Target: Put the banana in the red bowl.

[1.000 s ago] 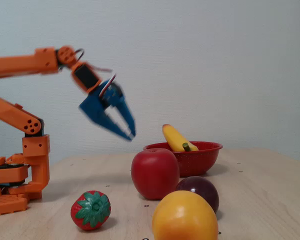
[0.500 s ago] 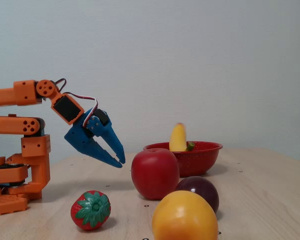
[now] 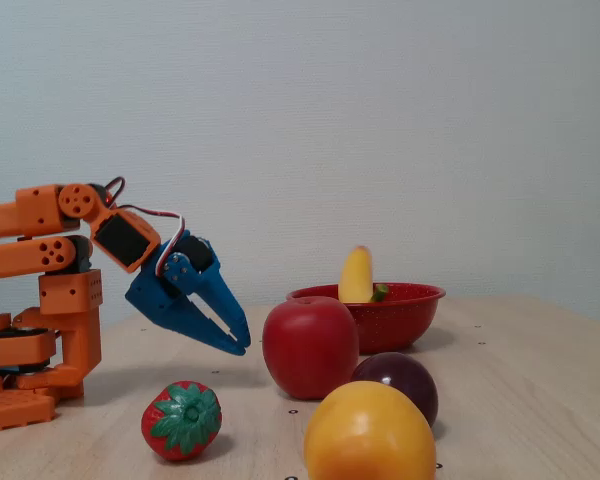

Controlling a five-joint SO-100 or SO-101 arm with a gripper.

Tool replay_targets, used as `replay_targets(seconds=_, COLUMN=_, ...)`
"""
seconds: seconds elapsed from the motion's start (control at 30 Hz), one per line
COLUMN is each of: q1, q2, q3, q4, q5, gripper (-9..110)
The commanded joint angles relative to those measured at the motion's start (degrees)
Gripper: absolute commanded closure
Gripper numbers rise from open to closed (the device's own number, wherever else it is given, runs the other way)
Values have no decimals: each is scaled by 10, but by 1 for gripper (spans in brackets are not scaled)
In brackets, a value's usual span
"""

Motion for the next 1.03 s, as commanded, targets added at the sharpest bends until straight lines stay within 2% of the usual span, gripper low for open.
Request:
replay_targets(seconds=0.0, q1=-6, q2=12, q3=-26, q4=-1, q5=-22, gripper=101)
replay_targets(seconds=0.3, q1=4, q2=12, q3=-26, q4=4, q5=-28, gripper=101)
replay_targets(seconds=0.47, q1=-40, q2=12, q3=-26, q4=4, q5=-61, gripper=94)
replay_targets(seconds=0.6, q1=-40, q2=12, q3=-26, q4=4, q5=-61, gripper=101)
replay_targets(seconds=1.0, q1=-40, q2=12, q3=-26, q4=4, q5=-61, gripper=101)
